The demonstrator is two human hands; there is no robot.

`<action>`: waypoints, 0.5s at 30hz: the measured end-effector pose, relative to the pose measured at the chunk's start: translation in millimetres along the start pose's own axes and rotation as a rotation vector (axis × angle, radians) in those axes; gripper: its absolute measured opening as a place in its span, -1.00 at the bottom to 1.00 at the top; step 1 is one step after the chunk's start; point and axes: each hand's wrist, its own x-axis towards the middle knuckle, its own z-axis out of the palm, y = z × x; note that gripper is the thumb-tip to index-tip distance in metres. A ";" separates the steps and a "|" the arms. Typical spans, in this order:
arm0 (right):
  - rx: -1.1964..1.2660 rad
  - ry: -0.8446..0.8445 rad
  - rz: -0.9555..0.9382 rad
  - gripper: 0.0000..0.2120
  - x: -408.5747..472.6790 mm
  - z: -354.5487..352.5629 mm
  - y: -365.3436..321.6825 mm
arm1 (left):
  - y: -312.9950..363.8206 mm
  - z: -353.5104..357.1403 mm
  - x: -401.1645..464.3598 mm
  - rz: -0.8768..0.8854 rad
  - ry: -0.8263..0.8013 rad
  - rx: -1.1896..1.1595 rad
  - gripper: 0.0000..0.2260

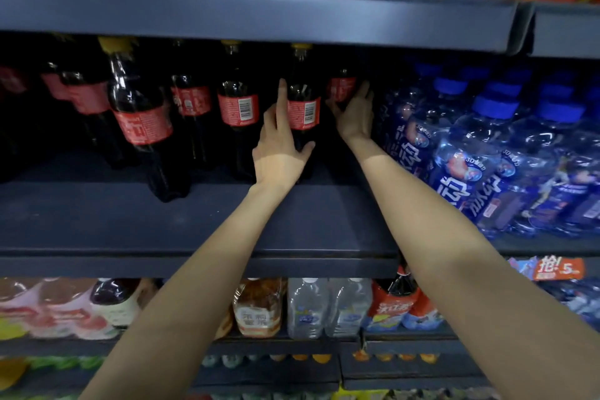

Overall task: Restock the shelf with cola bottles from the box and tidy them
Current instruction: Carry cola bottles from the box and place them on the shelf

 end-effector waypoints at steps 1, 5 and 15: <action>-0.005 -0.006 0.007 -0.27 0.2 -1.6 0.8 | 0.2 -0.6 -0.5 -0.006 -0.005 -0.016 -0.05; -0.041 -0.107 -0.003 -0.22 -9.1 -13.0 6.9 | 3.6 -2.4 -5.9 -0.009 -0.027 -0.167 -0.08; -0.366 -0.066 -0.282 -0.41 -114.1 -85.0 -4.2 | 31.2 -28.3 -67.0 -0.110 0.005 -0.325 -0.34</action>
